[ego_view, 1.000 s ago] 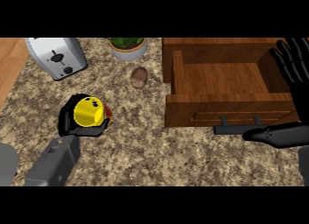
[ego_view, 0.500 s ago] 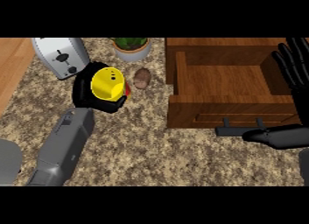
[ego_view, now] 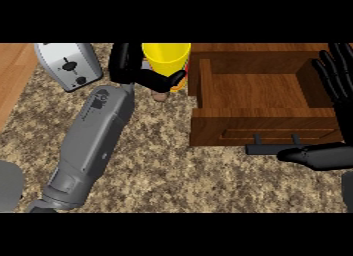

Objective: Pick up the cup, place it into the drawer and close the drawer

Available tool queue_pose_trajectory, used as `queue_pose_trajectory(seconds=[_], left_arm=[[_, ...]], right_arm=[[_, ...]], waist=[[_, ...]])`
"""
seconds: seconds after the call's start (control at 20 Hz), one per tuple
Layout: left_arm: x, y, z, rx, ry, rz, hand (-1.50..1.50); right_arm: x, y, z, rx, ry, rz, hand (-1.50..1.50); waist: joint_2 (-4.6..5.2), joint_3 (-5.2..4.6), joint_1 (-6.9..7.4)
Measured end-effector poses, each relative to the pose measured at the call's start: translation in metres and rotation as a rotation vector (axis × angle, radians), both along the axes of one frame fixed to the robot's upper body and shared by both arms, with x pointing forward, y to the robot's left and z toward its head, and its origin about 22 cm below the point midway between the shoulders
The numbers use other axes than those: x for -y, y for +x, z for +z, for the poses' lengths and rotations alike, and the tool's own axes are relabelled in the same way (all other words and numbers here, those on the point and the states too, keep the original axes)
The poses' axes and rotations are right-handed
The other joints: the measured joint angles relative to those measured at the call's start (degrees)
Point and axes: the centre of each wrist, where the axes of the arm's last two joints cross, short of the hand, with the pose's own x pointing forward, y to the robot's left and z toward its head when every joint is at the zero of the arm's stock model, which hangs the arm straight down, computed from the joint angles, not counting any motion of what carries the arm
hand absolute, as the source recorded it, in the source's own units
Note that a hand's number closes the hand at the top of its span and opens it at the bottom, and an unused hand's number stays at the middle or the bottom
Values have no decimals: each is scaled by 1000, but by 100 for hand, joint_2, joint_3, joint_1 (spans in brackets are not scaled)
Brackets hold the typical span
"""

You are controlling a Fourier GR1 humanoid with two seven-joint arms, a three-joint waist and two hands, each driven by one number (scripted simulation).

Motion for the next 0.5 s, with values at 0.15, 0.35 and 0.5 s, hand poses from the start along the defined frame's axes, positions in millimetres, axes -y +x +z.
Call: queue_pose_trajectory(seconds=[0.15,0.35,0.5], left_arm=[[27,6,34,-7,30,8,150],[54,13,57,-58,78,37,150],[72,17,71,-114,122,59,150]], right_arm=[[2,4,-3,-2,-4,5,-150],[2,5,-2,1,-6,12,-150],[1,10,-2,11,-7,17,-150]], waist=[[20,1,-53],[44,1,-133],[76,3,-228]])
